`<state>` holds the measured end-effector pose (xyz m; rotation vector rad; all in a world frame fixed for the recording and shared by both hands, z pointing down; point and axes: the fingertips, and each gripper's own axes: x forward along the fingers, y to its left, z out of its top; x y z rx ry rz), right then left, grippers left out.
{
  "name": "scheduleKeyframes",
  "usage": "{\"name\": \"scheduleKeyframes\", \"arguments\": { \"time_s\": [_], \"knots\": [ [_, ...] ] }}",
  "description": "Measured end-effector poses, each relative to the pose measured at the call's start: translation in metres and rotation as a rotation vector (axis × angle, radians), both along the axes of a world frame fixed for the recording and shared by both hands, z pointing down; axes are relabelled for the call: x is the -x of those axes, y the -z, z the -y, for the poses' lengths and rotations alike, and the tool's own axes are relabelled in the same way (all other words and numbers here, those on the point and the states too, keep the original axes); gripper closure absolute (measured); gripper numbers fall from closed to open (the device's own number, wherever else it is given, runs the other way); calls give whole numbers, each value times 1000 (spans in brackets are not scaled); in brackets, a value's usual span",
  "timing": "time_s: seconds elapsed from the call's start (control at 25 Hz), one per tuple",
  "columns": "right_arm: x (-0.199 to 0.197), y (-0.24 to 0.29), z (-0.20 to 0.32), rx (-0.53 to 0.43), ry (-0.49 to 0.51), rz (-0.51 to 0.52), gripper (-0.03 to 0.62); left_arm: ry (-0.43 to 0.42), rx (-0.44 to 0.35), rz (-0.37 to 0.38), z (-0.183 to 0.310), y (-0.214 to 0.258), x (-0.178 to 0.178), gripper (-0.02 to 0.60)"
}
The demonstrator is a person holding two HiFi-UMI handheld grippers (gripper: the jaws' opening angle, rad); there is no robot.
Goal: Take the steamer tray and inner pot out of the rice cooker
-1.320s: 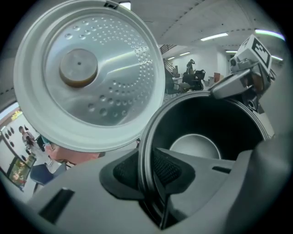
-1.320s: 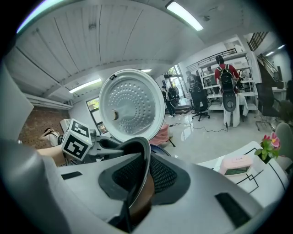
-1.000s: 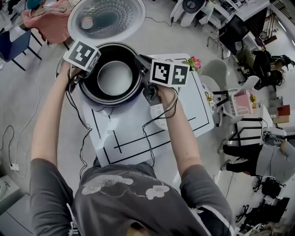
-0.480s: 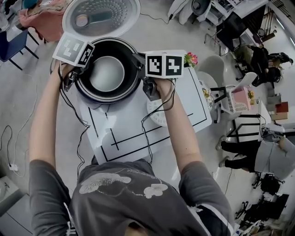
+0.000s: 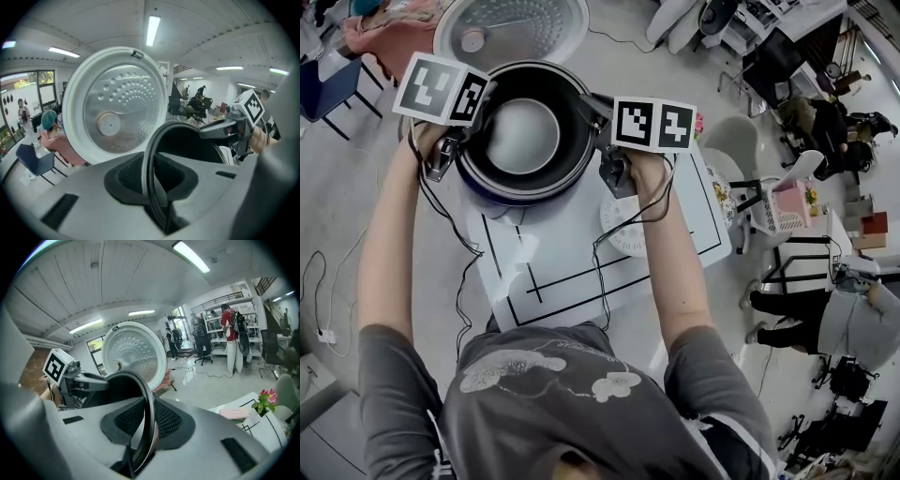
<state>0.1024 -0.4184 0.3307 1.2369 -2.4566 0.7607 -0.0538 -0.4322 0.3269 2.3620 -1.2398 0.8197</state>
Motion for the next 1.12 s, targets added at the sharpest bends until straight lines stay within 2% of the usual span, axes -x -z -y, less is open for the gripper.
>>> {"name": "scheduleKeyframes", "arguments": {
  "time_s": [0.36,0.72,0.92,1.12],
  "knots": [
    [-2,59,-20,-162,28,24,508,74,-164,-3,-29,66,-1,515],
    [-9,125,-62,-330,105,31,507,181,-292,-72,-87,122,-7,512],
    [-10,144,-92,-347,174,77,507,240,-331,-81,-127,142,-10,512],
    [-6,157,-121,-362,207,91,507,262,-353,-98,-160,154,-8,512]
  ]
}}
